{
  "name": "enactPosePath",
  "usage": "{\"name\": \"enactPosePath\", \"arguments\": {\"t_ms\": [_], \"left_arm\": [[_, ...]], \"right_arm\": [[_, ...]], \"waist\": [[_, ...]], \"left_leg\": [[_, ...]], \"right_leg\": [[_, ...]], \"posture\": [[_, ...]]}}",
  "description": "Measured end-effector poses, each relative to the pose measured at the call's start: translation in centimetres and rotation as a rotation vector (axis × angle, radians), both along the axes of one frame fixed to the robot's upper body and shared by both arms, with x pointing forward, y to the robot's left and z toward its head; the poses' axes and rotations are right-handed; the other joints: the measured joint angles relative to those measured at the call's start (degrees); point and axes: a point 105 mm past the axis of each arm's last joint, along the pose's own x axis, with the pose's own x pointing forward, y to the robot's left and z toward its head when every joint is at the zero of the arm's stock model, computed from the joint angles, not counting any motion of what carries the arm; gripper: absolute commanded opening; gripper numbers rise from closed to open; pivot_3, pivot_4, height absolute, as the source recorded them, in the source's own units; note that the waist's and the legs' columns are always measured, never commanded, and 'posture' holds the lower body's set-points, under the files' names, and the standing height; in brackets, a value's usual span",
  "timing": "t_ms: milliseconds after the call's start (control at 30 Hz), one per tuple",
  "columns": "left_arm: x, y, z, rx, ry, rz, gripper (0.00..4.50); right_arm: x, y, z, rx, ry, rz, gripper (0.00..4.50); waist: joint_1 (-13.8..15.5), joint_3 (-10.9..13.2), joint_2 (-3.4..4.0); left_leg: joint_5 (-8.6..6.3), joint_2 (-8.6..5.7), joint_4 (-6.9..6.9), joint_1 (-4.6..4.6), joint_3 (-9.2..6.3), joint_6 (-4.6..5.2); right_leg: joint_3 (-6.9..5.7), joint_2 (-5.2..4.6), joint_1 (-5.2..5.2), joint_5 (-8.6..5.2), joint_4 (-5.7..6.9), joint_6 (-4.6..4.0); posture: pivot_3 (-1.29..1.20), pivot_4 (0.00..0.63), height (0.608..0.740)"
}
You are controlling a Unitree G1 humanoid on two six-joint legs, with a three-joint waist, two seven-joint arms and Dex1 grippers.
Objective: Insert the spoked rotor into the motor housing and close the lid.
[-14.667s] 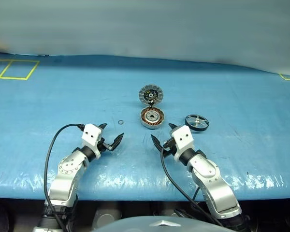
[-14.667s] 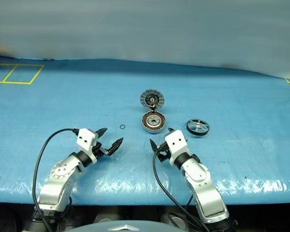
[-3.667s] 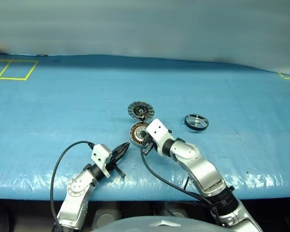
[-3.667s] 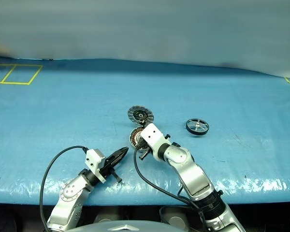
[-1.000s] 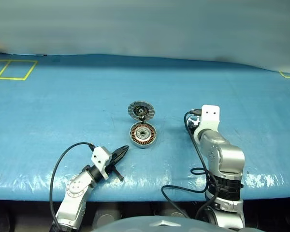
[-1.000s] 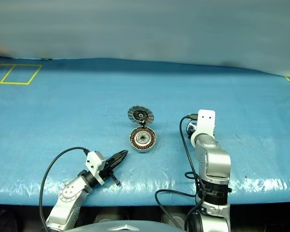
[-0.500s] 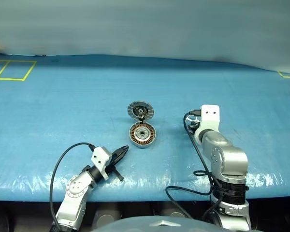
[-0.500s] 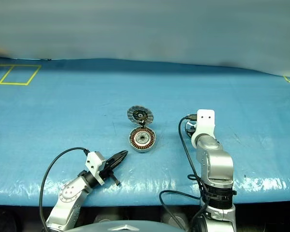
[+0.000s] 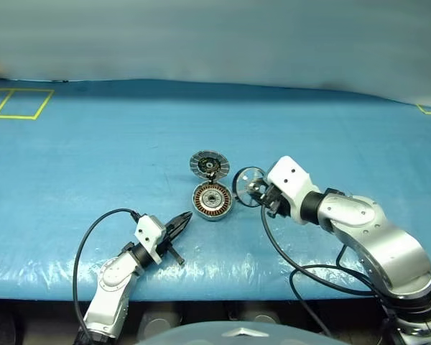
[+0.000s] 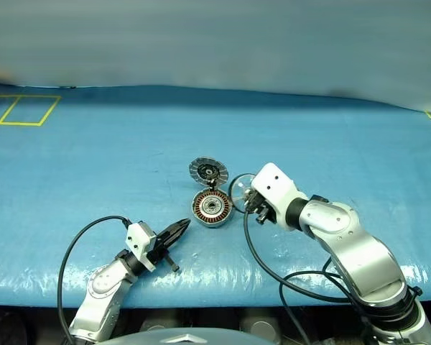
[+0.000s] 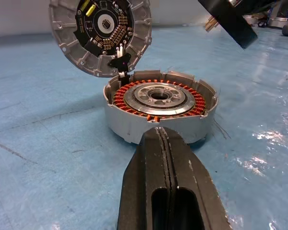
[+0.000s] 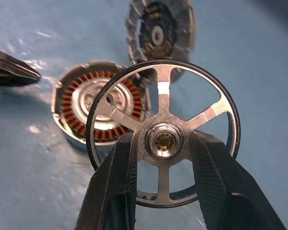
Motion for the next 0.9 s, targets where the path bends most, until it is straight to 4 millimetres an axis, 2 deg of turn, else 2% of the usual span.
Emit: {"name": "enactPosePath", "arguments": {"t_ms": [100, 167, 333, 633, 900], "left_arm": [[0.1, 0.0, 0.3, -0.006, -0.018, 0.0, 0.0], [0.1, 0.1, 0.3, -0.007, -0.021, 0.001, 0.0], [0.1, 0.3, -0.1, -0.011, -0.016, 0.011, 0.0], [0.0, 0.4, -0.5, -0.014, -0.009, 0.024, 0.0], [-0.2, 0.4, -0.7, -0.01, -0.001, 0.028, 0.0]], "right_arm": [[-0.7, 2.7, 0.6, 0.084, -0.003, 0.106, 1.33], [-0.9, 3.8, 0.7, 0.097, 0.0, 0.142, 1.33], [-0.5, 6.5, -0.2, 0.092, 0.047, 0.188, 1.33], [1.6, 5.6, -2.6, 0.015, 0.134, 0.063, 1.33], [2.2, 4.7, -3.1, -0.018, 0.137, 0.017, 1.33]], "waist": [[0.09, 0.01, -0.01], [0.24, 0.0, -0.01], [0.19, 0.0, -0.01], [0.6, 0.0, -0.01], [0.58, 0.0, -0.01]], "left_leg": [[0.0, -0.02, 0.06, -0.02, 0.0, 0.0], [-0.02, -0.05, 0.1, -0.03, 0.01, 0.04], [-0.03, -0.05, 0.13, -0.04, 0.05, 0.06], [-0.06, -0.05, 0.12, -0.08, 0.04, 0.1], [-0.06, -0.05, 0.13, -0.08, 0.04, 0.11]], "right_leg": [[-0.01, -0.04, 0.05, 0.04, -0.06, 0.06], [-0.03, -0.09, 0.07, 0.08, -0.11, -0.03], [-0.03, -0.12, 0.05, 0.19, -0.12, -0.25], [-0.07, -0.15, 0.03, 0.22, -0.11, -0.21], [-0.09, -0.14, 0.04, 0.24, -0.11, -0.18]], "posture": [[0.0, 0.15, 0.74], [0.0, 0.15, 0.74], [0.0, 0.15, 0.74], [0.0, 0.15, 0.74], [0.0, 0.15, 0.74]]}}
